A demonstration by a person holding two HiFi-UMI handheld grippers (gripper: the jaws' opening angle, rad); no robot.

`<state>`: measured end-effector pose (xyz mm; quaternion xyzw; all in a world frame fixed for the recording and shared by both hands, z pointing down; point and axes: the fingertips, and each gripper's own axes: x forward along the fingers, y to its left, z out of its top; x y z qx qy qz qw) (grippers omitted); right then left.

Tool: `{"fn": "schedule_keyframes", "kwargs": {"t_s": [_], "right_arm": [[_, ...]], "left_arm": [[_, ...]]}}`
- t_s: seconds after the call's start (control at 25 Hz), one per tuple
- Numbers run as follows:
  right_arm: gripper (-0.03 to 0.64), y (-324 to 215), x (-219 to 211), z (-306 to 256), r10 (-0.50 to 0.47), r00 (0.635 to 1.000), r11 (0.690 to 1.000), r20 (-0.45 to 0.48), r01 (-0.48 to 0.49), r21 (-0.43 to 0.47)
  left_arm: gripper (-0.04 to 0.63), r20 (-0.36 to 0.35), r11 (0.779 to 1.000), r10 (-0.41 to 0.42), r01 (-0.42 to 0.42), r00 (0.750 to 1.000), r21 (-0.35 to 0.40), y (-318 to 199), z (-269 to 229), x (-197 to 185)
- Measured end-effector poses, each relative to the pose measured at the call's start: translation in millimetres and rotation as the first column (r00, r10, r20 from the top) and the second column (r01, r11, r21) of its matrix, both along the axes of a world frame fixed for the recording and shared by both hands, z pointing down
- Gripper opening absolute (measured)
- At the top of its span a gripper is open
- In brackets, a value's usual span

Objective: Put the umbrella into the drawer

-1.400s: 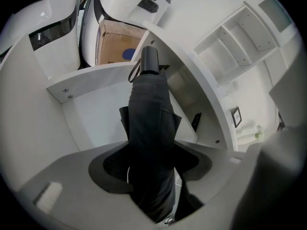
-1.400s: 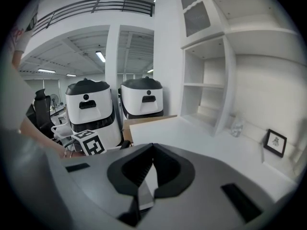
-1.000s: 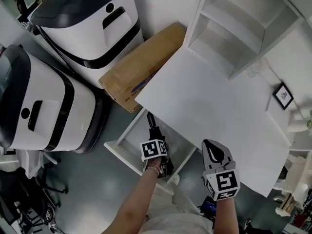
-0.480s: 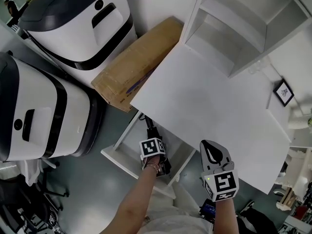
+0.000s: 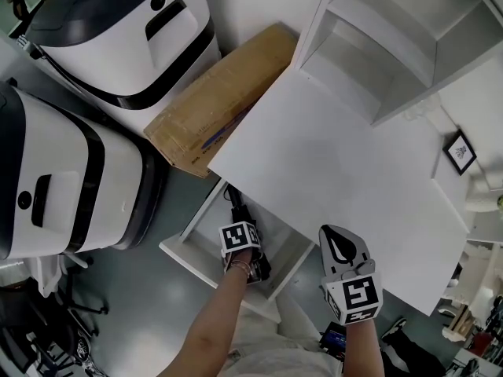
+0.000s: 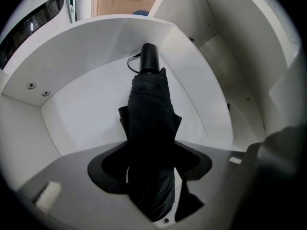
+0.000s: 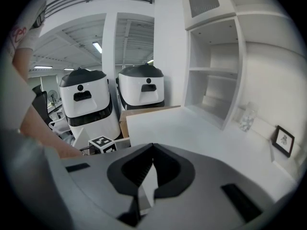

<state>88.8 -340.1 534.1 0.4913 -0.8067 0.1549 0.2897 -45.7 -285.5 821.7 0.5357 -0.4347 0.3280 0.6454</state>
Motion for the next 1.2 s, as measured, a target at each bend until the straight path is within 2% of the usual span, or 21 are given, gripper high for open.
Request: {"fn": "schedule_keyframes", "kwargs": {"t_s": [0.2,0.32,0.52,0.8,1.2], "right_arm": [[0.008,1.5,-1.5,-1.6,-0.018,1.000,1.000,0.004,0.018,0.010],[0.008,5.1,-0.8,-5.0,-0.030,1.000,0.999,0.005,0.030,0.015],[0.008,9.2,0.3,-17.5,-0.045,0.999,0.998,0.006,0.044,0.043],[0.008,16.0,-0.8,-35.4,-0.054,0.998,0.995,0.028,0.052,0.083],[0.008,28.2,11.8,-76.6,-0.043,0.998,0.985,0.034,0.037,0.170]], "left_arm": [[0.286,-0.010,1.000,-0.007,0.007,1.000,0.014,-1.7,2.2,2.4],[0.386,-0.052,0.999,-0.033,0.034,0.998,0.016,-2.7,-2.5,8.9],[0.480,-0.029,0.997,-0.056,0.057,0.998,0.045,-3.0,-17.6,5.4],[0.488,-0.022,0.989,-0.004,0.007,1.000,0.144,-2.7,-53.4,8.3],[0.488,-0.005,0.961,-0.006,0.007,1.000,0.277,-8.9,-110.5,-1.9]]}}
